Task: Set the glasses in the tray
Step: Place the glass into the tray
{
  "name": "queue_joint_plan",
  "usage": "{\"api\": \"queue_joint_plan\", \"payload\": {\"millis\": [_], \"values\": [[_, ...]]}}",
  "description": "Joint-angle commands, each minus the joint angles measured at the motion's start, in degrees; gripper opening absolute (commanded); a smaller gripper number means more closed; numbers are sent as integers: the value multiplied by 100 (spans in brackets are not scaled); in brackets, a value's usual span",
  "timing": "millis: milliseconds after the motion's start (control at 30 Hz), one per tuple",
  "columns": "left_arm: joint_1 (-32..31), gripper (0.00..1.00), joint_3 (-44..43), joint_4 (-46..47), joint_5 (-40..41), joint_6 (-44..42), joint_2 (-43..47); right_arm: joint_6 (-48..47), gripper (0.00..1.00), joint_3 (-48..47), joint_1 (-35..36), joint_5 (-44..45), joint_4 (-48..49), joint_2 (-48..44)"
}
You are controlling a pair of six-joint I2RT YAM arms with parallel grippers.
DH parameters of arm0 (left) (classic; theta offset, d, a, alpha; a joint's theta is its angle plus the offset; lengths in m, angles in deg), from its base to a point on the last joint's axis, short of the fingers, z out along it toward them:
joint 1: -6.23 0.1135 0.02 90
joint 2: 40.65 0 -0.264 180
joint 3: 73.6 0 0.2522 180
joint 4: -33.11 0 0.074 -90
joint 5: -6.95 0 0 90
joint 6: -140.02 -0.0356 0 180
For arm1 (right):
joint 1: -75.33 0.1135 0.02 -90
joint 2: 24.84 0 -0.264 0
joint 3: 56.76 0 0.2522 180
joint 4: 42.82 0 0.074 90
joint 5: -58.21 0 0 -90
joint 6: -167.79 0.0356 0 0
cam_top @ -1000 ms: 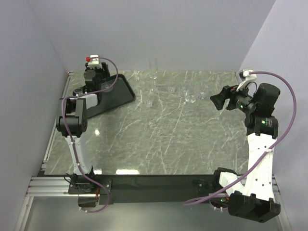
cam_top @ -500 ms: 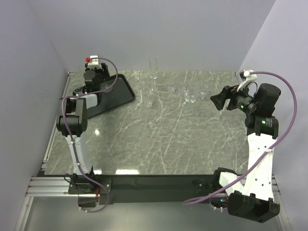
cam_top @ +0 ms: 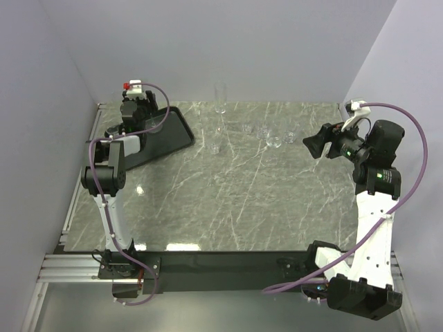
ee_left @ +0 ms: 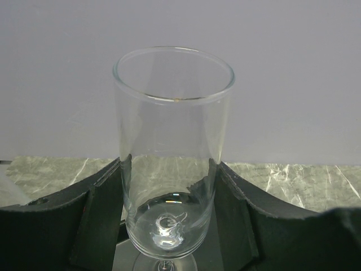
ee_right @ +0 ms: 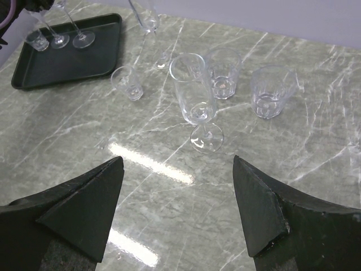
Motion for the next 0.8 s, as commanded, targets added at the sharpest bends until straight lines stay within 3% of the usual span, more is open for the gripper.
{"api": "queue_joint_plan", "payload": {"millis": [0,233,433,767], "values": [[29,52,0,602,-133,-3,199,-10,84,-130,-60,-109,124,-58],[29,57,97,584,-150,-3,286,-28,84,-95,-77,-118,124,-111],[29,74,202,593,-133,-3,418,-11,84,-95,-104,-144,141,-128],[29,88,440,584,-203,103,726,-11,84,-25,-130,-179,185,-216]]}}
